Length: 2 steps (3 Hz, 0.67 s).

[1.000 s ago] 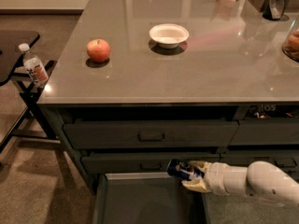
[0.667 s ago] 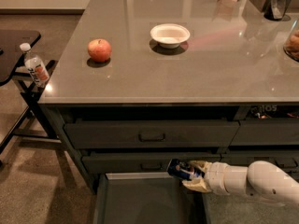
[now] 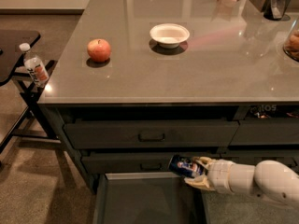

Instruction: Pick pepsi can from bottom drawer and place on counter

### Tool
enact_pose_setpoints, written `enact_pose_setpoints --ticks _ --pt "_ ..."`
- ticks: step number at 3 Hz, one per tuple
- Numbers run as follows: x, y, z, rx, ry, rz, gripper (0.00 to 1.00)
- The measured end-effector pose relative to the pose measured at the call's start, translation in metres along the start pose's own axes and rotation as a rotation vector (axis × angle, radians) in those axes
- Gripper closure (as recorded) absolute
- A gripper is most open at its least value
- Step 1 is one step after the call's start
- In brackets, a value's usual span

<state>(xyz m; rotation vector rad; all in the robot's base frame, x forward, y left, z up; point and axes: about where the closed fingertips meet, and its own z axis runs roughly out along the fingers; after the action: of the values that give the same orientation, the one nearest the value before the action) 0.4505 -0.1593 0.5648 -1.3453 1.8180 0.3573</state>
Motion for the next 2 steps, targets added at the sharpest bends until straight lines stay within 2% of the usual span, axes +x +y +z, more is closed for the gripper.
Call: enact_pose_setpoints --ticks 1,2 --pt "-0.04 -0.016 -0.052 0.088 -0.029 -0.079 1.0" --pt "-0.073 -0.033 -0.097 0.141 -0.068 -0.128 1.0"
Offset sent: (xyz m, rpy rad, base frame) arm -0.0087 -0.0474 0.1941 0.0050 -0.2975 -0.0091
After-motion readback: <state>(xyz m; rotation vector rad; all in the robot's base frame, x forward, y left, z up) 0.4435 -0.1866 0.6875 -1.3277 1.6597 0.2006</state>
